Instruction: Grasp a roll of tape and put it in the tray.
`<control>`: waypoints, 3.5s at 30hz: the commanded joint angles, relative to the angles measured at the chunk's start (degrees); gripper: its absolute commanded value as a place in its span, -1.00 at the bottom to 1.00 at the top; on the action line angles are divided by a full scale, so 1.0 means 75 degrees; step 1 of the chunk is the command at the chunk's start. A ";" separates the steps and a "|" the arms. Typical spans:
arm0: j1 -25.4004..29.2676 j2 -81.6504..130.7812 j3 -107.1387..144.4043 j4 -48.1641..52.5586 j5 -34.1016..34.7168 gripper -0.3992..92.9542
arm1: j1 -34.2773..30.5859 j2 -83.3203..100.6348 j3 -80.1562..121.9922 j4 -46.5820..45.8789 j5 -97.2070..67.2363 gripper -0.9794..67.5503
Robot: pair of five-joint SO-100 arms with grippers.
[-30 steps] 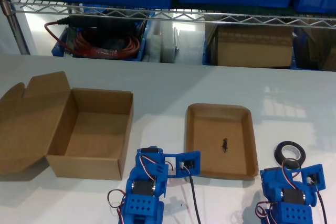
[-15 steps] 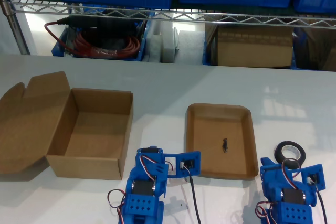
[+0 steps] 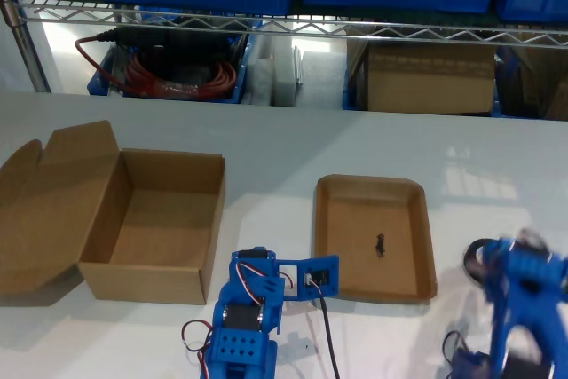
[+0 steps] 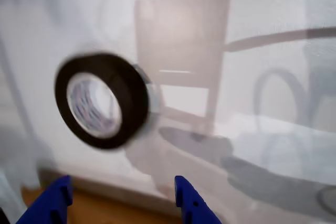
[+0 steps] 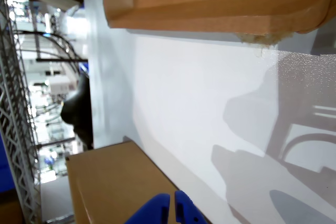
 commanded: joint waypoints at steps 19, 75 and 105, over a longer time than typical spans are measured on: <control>-0.0070 0.0082 0.0246 -0.0094 0.0012 -0.99 | 0.0047 -0.4301 -0.2766 -0.0246 0.0059 -0.97; -0.0070 0.0082 0.0246 -0.0094 0.0012 -0.99 | -0.2262 0.1582 -0.1266 -0.0305 -0.0141 -0.97; -0.0070 0.0082 0.0246 -0.0094 0.0012 -0.99 | -0.0996 0.8789 0.6152 -0.0703 -0.0938 -0.97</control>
